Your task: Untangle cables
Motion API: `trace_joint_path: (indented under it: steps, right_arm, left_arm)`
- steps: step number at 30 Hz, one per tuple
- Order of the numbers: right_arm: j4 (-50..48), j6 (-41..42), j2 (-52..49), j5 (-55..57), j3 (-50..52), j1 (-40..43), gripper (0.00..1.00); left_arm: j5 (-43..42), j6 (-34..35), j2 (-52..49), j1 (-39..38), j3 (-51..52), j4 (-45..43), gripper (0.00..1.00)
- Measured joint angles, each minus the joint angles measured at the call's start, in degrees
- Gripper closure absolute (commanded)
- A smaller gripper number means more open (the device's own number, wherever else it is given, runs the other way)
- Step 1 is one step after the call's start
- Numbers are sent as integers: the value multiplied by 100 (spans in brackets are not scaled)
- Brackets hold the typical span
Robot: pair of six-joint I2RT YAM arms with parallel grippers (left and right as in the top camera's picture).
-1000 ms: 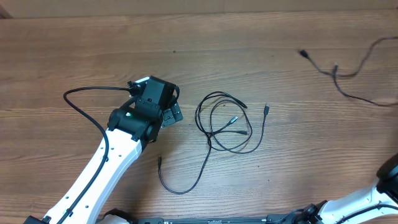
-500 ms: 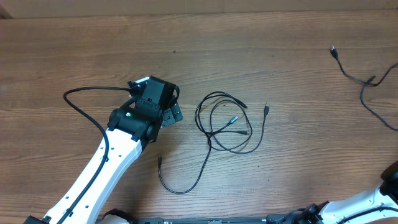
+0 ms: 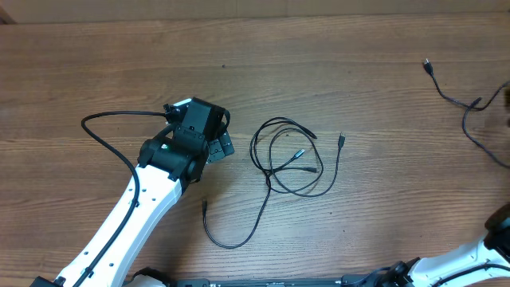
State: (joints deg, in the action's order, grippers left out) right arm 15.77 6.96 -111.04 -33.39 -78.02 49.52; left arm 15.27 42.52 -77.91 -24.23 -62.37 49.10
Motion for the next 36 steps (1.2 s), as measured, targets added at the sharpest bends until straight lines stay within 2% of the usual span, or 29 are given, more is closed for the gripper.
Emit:
trace_joint_path:
  steps: [5, 12, 23, 30, 32, 33, 36]
  right_arm:
    - [758, -509, 11, -863, -4, -634, 0]
    - [1974, -1993, 17, -1187, -9, -2411, 0]
    - [3060, -3895, 22, -750, -11, -5095, 0]
    - [3228, -4413, 22, -133, -11, -6116, 0]
    - [3268, -4476, 22, 22, -11, -6352, 18]
    - [3276, -4474, 22, 74, -11, -6402, 38]
    - [3254, -4538, 24, 256, -11, -6540, 79]
  left_arm:
    - [0, 0, 0, 0, 0, 2, 0]
    - [0, 0, 0, 0, 0, 2, 0]
    - [0, 0, 0, 0, 0, 0, 0]
    - [0, 0, 0, 0, 0, 2, 0]
    - [0, 0, 0, 0, 0, 2, 0]
    - [0, 0, 0, 0, 0, 2, 1]
    - [-2, 0, 0, 0, 0, 2, 0]
